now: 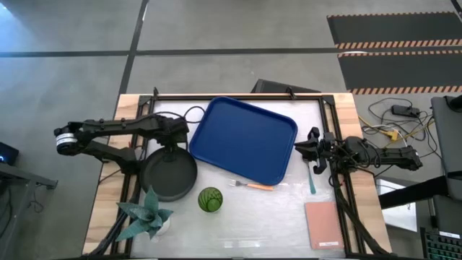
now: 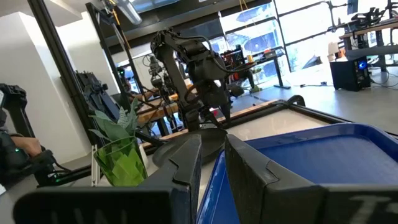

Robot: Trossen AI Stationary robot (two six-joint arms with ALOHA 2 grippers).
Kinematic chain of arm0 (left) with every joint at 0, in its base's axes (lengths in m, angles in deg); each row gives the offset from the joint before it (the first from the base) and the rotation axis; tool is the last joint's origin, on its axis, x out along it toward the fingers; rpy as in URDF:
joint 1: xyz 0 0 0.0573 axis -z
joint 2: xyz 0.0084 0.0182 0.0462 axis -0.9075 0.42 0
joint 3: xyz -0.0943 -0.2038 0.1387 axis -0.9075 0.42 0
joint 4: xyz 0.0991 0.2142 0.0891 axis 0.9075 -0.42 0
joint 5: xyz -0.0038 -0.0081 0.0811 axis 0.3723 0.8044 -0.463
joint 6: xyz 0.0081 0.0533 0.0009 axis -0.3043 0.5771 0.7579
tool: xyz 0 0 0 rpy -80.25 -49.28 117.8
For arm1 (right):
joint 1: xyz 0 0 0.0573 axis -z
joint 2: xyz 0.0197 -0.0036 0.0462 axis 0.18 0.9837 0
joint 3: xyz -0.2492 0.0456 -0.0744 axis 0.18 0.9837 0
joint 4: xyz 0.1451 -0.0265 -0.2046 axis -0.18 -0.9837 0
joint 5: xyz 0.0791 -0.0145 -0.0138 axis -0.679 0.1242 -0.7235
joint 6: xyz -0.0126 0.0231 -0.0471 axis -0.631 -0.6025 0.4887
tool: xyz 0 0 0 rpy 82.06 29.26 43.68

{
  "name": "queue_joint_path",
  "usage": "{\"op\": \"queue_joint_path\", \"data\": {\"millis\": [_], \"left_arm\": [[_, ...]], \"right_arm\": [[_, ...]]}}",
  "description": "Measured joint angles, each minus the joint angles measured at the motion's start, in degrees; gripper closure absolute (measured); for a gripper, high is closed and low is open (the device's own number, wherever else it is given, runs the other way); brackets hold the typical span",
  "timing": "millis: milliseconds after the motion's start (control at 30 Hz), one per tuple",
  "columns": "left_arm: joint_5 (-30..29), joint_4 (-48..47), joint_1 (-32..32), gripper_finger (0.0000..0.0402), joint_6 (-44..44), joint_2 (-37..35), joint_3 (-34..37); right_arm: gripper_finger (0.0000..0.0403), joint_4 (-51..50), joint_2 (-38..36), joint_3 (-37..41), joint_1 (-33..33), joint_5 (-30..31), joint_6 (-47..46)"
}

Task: Pick and place plate/cup/fork/spoon on tray
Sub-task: Put the black plate on the blue tray

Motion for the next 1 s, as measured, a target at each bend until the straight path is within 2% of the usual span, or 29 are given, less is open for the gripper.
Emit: {"op": "queue_joint_path", "data": {"millis": [500, 1000], "left_arm": [[0.0, 0.1, -0.2, 0.0274, 0.0, 5.8, 0.1], [0.4, 0.1, -2.4, 0.0274, 0.4, 6.8, 0.1]], "right_arm": [[0.0342, -0.8, 0.0, 0.0, 0.0, 0.0, 0.0], [0.0342, -1.6, 0.0, 0.0, 0.0, 0.0, 0.0]]}}
